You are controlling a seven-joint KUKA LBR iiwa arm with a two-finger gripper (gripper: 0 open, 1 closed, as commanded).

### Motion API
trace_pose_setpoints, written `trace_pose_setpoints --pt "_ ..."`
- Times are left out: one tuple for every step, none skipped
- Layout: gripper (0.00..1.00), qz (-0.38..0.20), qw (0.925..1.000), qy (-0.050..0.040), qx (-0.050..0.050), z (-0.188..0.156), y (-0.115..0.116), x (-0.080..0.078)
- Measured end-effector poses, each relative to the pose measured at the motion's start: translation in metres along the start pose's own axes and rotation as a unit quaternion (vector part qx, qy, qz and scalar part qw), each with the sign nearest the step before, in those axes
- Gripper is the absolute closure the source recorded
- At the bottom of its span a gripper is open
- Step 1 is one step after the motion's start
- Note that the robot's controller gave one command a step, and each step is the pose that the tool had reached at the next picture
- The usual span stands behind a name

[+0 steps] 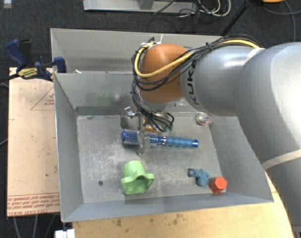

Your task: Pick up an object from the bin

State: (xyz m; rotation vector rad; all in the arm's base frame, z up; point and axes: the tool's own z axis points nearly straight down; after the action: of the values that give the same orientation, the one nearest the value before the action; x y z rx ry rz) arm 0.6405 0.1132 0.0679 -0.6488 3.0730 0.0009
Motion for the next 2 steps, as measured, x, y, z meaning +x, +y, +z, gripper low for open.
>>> trace_pose_setpoints --pt "1.0 0.001 1.0 0.0031 -0.002 0.0 0.002 0.001" --pt "1.0 -0.007 1.0 0.0013 -0.001 -0.001 0.018 0.029"
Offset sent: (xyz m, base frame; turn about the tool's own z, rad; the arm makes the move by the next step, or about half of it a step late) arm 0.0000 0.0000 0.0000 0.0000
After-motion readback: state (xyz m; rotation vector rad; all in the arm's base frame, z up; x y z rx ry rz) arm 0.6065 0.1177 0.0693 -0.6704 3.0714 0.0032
